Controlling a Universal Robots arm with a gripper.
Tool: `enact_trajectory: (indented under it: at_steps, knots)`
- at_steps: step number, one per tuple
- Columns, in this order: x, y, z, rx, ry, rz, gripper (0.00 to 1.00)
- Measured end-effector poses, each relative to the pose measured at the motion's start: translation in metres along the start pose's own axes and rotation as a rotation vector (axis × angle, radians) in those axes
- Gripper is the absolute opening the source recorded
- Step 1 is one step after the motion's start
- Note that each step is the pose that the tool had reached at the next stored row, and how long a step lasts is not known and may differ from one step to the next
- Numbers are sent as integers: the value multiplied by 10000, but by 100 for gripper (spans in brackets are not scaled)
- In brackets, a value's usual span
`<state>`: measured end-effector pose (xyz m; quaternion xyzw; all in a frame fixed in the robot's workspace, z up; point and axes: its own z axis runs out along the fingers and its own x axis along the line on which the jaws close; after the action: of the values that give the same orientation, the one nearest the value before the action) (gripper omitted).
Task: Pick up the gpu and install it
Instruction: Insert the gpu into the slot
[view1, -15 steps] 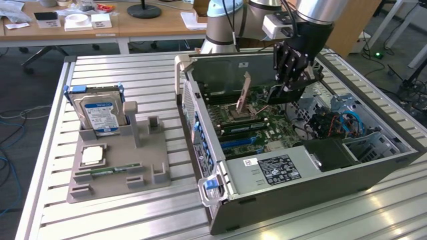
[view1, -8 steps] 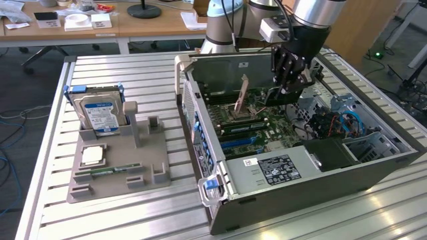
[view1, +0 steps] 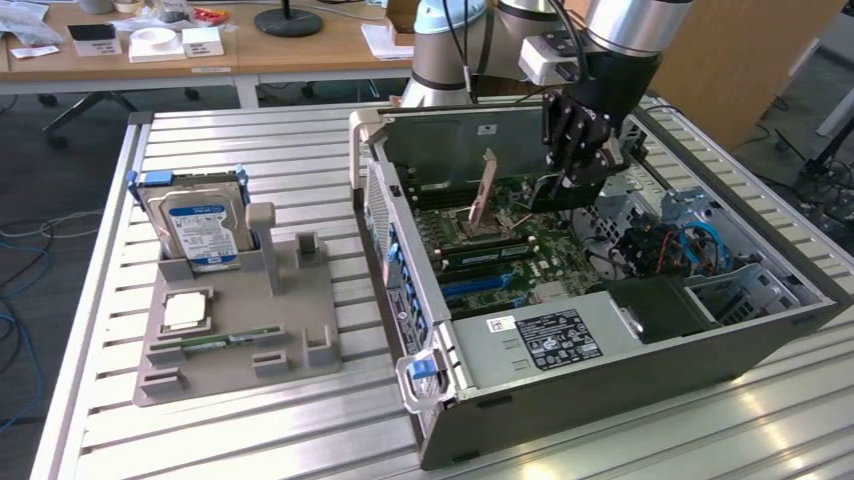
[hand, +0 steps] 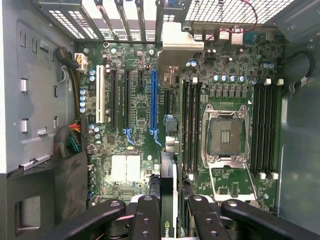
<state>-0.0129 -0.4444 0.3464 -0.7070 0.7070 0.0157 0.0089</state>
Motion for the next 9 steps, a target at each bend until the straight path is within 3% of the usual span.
enact_trajectory:
  at_steps: [5, 9]
  knots:
    - [2, 0, 41, 0, -1, 0, 26]
    - [5, -1, 149, 0, 0, 0, 26]
